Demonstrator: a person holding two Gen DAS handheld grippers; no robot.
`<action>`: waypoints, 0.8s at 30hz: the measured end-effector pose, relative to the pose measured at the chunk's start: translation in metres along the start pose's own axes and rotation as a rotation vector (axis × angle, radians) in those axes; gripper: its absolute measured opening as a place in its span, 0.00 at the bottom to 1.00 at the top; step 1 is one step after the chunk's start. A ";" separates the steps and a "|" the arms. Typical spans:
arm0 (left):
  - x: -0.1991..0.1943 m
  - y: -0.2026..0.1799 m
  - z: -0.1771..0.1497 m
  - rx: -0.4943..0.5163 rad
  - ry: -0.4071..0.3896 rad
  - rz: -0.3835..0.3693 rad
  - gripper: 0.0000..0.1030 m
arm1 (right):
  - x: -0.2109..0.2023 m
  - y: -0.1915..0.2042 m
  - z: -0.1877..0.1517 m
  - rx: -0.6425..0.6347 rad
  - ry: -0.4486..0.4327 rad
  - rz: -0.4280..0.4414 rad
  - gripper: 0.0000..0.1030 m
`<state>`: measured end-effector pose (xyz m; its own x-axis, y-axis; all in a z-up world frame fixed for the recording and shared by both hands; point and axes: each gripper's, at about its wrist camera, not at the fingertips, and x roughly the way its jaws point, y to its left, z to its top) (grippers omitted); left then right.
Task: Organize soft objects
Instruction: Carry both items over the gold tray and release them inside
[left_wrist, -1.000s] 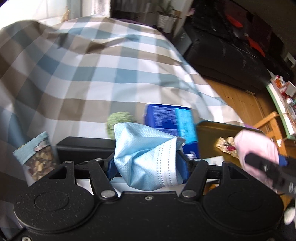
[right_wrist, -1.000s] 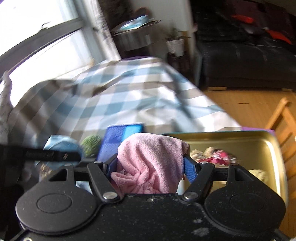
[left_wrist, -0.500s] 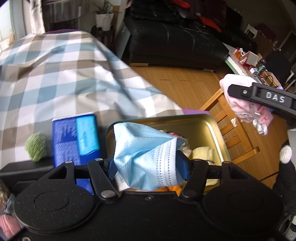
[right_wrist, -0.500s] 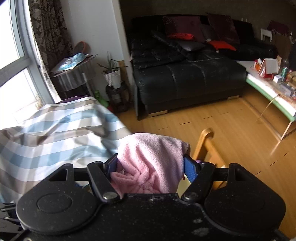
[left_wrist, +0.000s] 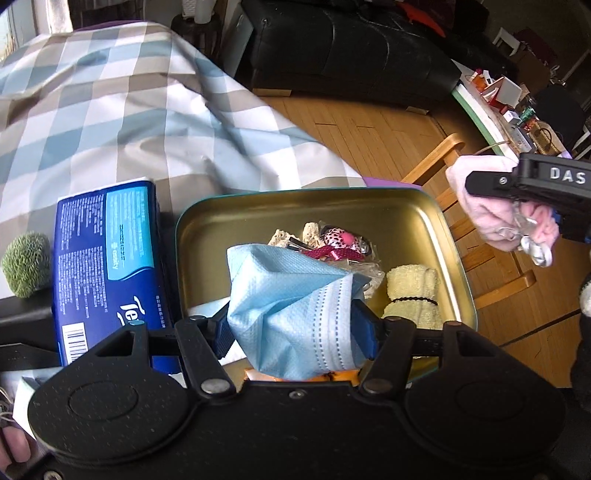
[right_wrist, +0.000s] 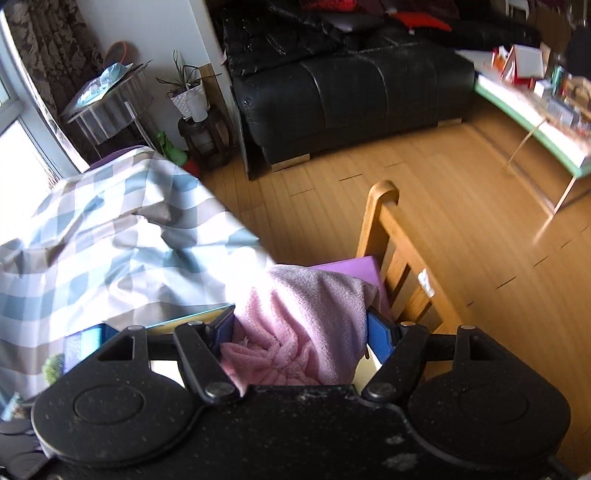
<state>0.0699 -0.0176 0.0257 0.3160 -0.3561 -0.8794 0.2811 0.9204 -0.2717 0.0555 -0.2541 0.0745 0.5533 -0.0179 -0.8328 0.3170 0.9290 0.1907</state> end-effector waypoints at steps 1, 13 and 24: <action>0.000 0.000 -0.001 -0.002 0.001 -0.004 0.57 | 0.000 0.002 0.001 0.006 -0.001 0.007 0.68; -0.002 -0.011 -0.004 0.025 -0.011 -0.048 0.58 | -0.002 0.010 -0.003 -0.010 0.007 0.007 0.69; 0.004 -0.014 -0.007 0.023 0.006 -0.066 0.74 | 0.001 0.011 -0.001 0.003 -0.004 0.004 0.71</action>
<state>0.0610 -0.0310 0.0231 0.2905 -0.4148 -0.8623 0.3221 0.8910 -0.3201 0.0587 -0.2432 0.0752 0.5575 -0.0157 -0.8301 0.3171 0.9280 0.1954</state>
